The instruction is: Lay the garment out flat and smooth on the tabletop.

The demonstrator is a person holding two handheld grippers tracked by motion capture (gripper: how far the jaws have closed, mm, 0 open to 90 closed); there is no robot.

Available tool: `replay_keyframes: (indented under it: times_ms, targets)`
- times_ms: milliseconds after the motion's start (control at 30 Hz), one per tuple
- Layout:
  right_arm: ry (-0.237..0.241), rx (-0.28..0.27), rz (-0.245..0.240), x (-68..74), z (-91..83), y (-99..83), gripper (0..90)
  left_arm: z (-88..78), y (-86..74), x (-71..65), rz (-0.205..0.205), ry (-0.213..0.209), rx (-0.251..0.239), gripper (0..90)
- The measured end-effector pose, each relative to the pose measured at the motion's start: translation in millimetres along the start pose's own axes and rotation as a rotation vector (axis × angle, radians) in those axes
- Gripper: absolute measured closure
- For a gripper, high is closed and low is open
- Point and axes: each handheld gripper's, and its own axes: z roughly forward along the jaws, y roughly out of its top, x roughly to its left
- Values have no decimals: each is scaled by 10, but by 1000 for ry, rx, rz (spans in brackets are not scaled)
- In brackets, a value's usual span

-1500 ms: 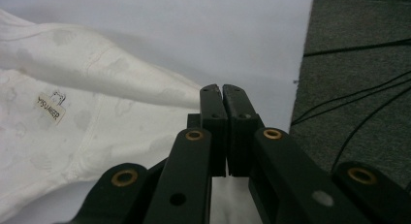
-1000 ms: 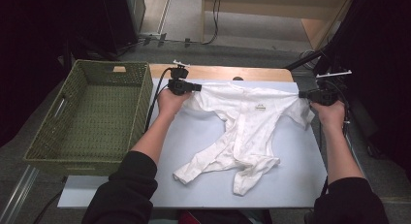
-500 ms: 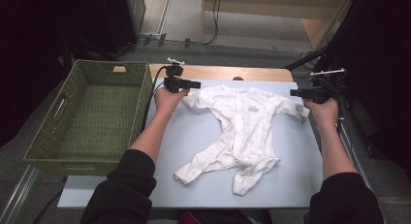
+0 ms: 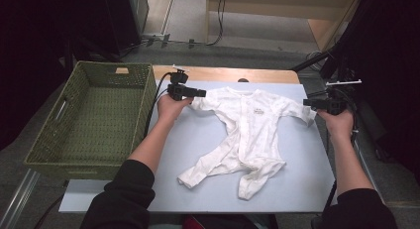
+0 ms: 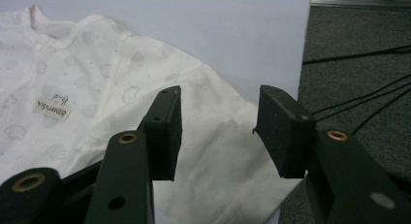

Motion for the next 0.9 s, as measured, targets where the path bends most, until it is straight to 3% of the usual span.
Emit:
replay_keyframes:
  times_ms: [367,733,767,900]
  targets:
    - [-19,25,20,-34,-27,-222,506,-36,-53,-91,35,-27,17,440]
    - [-29,73,32,-6,173,-370,500,-37,-97,-95,38,-23,18,439]
    - [-31,59,23,2,184,-378,503,-41,-100,-92,36,-22,16,439]
    - [-101,54,-8,91,209,-400,596,-57,-98,-85,31,-15,10,439]
